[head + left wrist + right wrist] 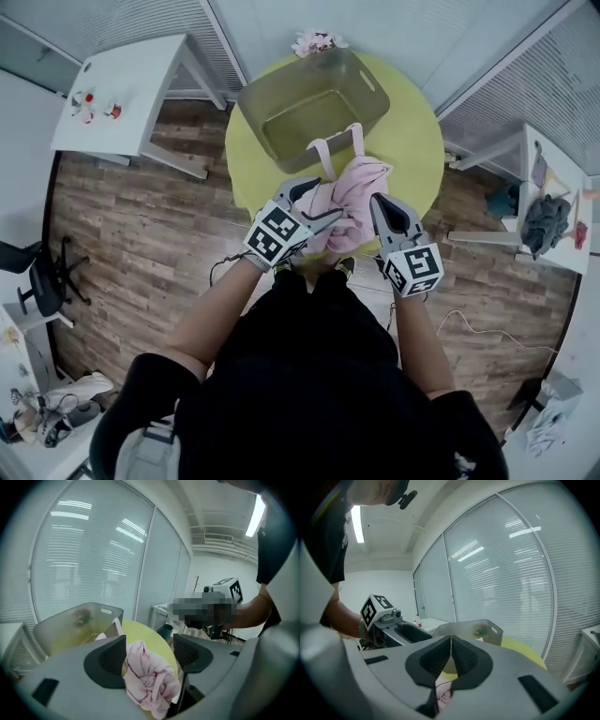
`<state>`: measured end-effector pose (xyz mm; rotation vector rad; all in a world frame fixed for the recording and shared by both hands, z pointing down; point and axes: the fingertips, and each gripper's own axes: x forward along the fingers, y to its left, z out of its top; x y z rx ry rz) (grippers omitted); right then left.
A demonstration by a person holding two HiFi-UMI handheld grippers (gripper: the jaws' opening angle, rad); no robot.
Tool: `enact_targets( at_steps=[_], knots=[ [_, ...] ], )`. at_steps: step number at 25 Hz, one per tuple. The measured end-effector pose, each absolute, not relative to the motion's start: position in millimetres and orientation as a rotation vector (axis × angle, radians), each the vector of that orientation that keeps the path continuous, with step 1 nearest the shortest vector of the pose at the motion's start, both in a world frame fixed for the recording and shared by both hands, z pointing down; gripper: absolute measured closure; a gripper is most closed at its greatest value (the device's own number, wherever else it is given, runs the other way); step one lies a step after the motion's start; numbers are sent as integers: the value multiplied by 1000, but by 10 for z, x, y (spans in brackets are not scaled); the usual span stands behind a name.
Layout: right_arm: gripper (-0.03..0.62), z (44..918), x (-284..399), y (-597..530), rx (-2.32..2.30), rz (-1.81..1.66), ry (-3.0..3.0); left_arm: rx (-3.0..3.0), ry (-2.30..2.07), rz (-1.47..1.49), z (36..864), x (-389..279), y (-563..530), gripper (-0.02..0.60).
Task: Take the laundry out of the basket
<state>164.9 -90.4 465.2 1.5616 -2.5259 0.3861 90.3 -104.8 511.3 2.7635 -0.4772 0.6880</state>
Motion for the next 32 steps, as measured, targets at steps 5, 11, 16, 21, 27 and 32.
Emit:
enact_targets(
  at_steps=[5, 11, 16, 21, 27, 32],
  knots=[
    [569, 4458, 1485, -854, 1529, 358, -2570, 2865, -551, 502, 4617, 839, -1013, 335],
    [569, 4177, 1305, -837, 1497, 294, -2629, 2961, -656, 295, 4178, 715, -978, 514],
    [569, 3973, 1208, -780, 1478, 262, -2676, 2991, -697, 202, 3970, 632, -927, 571],
    [571, 3856, 1127, -779, 1464, 230, -2706, 2999, -712, 166, 3882, 575, -934, 572],
    [571, 3791, 1077, -834, 1444, 194, -2724, 2992, -712, 167, 3901, 559, -975, 572],
    [571, 3788, 1012, -819, 1409, 165, -2731, 2990, -719, 182, 3932, 536, -972, 572]
  ],
)
